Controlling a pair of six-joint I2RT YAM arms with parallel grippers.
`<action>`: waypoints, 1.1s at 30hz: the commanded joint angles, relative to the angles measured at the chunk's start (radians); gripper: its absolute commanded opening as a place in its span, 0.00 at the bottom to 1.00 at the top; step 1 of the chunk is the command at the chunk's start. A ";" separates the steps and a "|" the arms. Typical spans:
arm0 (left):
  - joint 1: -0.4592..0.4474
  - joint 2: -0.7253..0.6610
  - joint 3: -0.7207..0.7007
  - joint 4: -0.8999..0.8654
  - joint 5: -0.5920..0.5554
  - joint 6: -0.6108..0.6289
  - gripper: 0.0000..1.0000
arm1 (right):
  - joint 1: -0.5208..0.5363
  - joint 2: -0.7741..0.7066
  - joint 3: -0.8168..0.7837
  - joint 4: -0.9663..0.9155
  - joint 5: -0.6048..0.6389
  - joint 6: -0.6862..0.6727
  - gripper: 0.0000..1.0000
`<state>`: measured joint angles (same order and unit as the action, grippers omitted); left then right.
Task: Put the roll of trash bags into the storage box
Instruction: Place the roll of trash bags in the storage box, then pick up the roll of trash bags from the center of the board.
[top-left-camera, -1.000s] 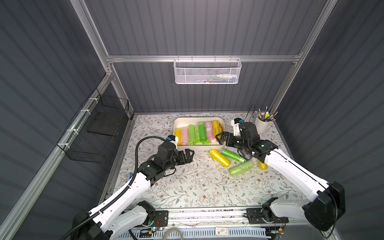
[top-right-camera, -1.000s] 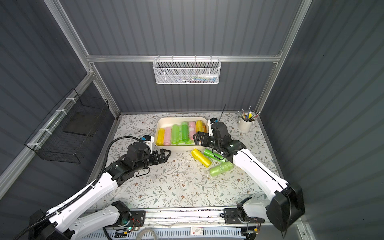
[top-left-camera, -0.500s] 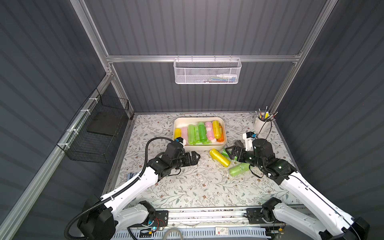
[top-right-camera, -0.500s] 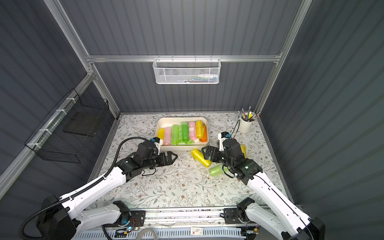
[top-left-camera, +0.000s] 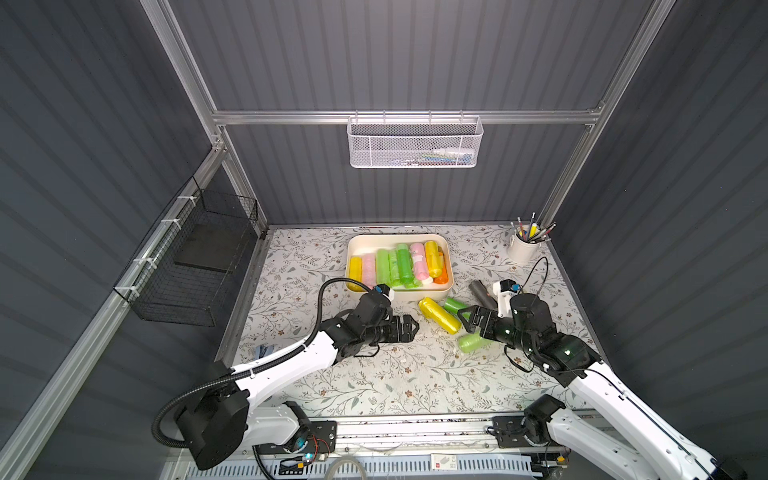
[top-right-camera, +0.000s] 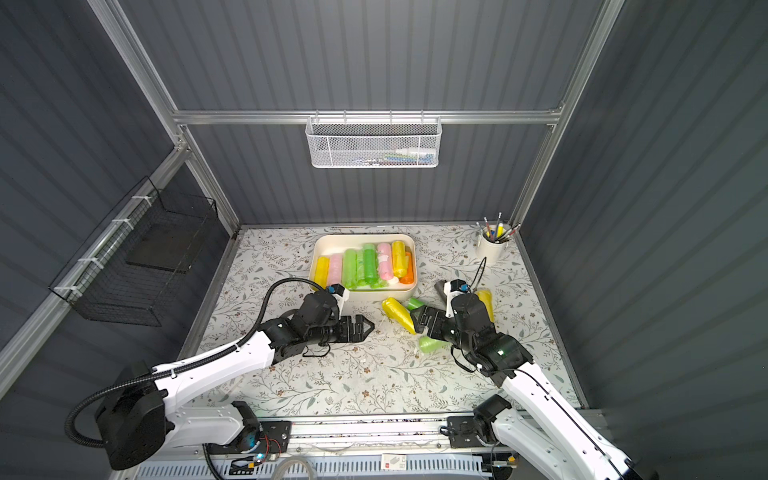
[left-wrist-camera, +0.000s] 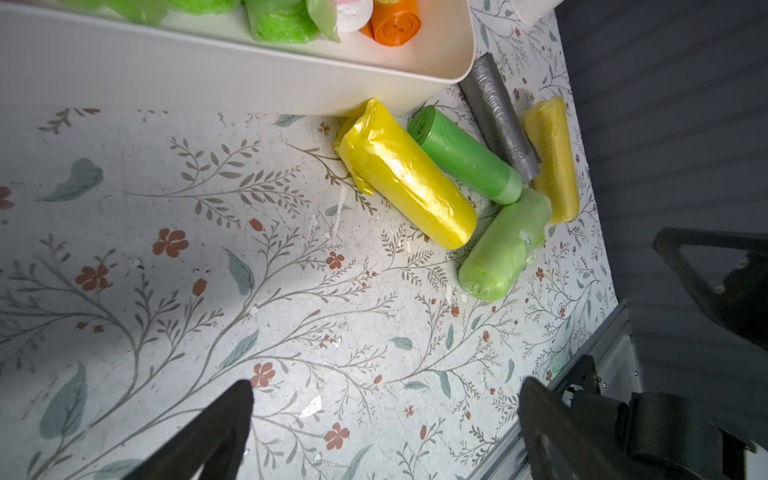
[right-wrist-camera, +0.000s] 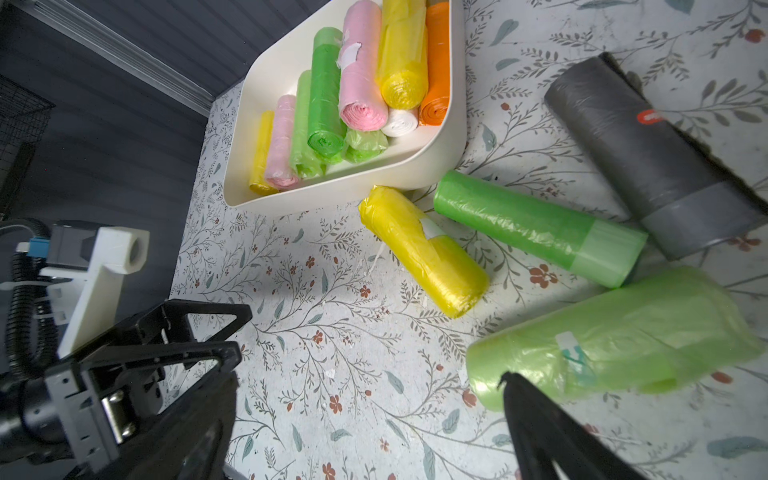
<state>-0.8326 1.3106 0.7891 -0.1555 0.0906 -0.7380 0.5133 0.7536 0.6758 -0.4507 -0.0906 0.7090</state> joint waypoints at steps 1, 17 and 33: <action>-0.006 0.036 0.015 0.055 -0.002 -0.022 1.00 | 0.004 -0.045 -0.025 -0.027 0.005 0.024 0.99; -0.056 0.228 0.113 0.172 -0.090 -0.160 1.00 | 0.004 -0.162 -0.117 -0.028 0.003 0.083 0.99; -0.091 0.422 0.219 0.264 -0.123 -0.208 1.00 | 0.004 -0.162 -0.139 -0.046 -0.020 0.072 0.99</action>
<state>-0.9176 1.7168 0.9752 0.0906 -0.0040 -0.9310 0.5133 0.5995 0.5453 -0.4934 -0.1074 0.7818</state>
